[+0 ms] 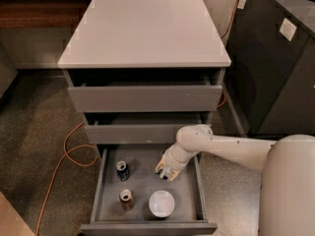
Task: Pick rxbar blueberry from bottom drawer and place on counter
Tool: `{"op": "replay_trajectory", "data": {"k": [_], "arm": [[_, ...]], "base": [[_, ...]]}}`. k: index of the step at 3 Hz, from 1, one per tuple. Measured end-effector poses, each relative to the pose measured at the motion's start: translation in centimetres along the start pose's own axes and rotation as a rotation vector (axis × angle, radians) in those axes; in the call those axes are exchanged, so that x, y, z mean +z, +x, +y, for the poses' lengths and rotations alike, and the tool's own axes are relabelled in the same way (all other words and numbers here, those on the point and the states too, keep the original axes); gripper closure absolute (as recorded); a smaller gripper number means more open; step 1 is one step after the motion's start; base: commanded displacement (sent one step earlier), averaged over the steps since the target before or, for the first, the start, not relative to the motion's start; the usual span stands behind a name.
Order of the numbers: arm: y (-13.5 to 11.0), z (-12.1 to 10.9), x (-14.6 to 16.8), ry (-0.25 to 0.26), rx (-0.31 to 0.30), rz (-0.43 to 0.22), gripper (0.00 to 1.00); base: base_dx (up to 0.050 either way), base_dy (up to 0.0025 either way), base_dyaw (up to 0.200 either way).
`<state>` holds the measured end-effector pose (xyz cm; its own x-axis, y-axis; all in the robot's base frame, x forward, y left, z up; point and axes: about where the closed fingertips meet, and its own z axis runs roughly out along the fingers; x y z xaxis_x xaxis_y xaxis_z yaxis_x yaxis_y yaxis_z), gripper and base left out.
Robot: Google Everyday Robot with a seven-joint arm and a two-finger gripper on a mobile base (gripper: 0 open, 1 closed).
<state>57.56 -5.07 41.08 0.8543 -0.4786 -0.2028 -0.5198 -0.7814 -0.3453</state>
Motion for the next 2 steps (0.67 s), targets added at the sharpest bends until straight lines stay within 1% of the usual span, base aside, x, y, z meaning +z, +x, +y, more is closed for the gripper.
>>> {"op": "replay_trajectory", "data": {"k": [1, 2], "arm": [[-0.1, -0.2, -0.3, 0.003, 0.001, -0.003, 1.0], [-1.6, -2.1, -3.2, 0.021, -0.026, -0.005, 1.0]], "base": [[0.0, 0.0, 0.0], [0.0, 0.0, 0.0]]}}
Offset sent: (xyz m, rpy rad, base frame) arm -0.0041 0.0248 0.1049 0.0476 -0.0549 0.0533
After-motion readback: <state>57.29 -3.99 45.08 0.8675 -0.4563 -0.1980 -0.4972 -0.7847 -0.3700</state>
